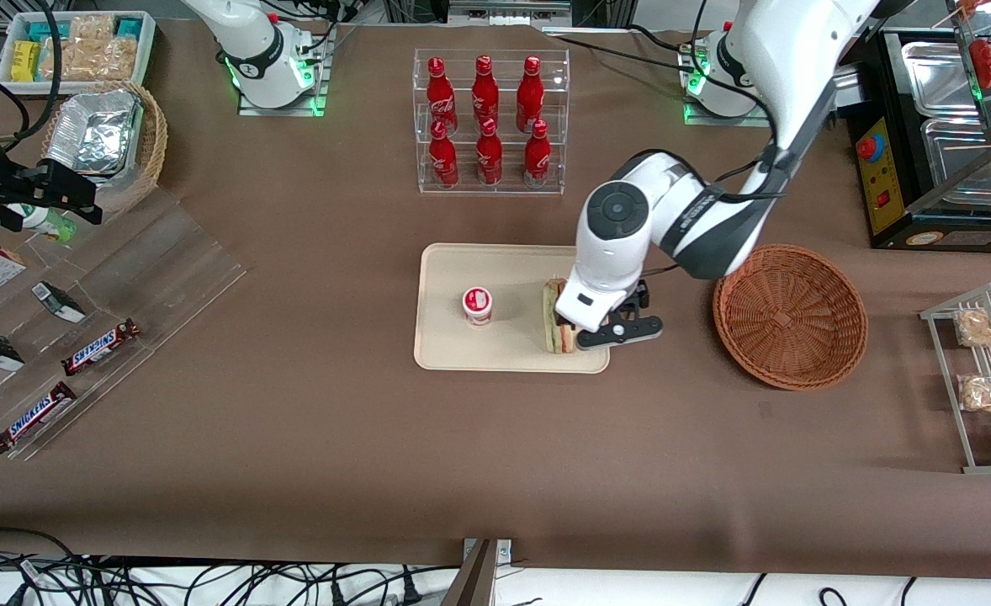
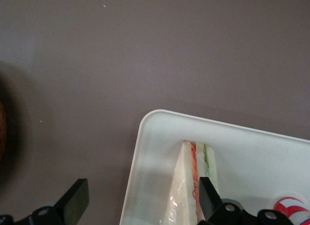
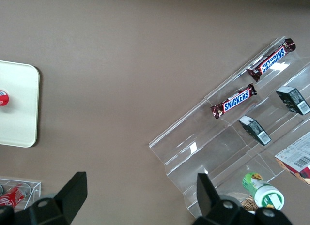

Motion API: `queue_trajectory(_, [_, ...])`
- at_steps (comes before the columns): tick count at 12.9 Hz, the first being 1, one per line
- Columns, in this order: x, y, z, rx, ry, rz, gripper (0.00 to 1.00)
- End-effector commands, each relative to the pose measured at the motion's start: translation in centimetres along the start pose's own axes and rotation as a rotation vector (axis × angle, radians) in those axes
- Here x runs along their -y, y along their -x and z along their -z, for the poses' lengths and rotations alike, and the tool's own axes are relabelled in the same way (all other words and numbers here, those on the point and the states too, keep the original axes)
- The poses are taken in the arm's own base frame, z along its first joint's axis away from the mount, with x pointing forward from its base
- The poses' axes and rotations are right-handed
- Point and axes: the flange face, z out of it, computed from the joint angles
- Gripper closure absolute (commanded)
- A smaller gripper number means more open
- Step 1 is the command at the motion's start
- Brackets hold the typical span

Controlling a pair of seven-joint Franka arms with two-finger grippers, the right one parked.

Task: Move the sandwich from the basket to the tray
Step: 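Open the left gripper and raise it away from the sandwich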

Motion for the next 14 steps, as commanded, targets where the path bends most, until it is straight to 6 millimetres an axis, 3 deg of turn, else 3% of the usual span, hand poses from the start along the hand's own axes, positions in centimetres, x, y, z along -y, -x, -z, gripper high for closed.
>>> queue_trajectory(1, [2.4,-1.4,2.7,0.003,-0.008,-0.019,0.0])
queue_trajectory(5, [7.0,-5.9,7.1,0.074,0.005,-0.092,0.0])
queue_trajectory(7, [10.6,-8.2,7.9,0.102,0.025,-0.138,0.0])
queue_trajectory(10, [15.2,-10.6,10.5,0.097,0.089,-0.211,0.0])
queue_trajectory(12, [17.1,-11.5,12.1,0.112,0.068,-0.264,0.0])
queue_trajectory(14, [20.6,-12.9,12.3,0.148,0.053,-0.304,0.0])
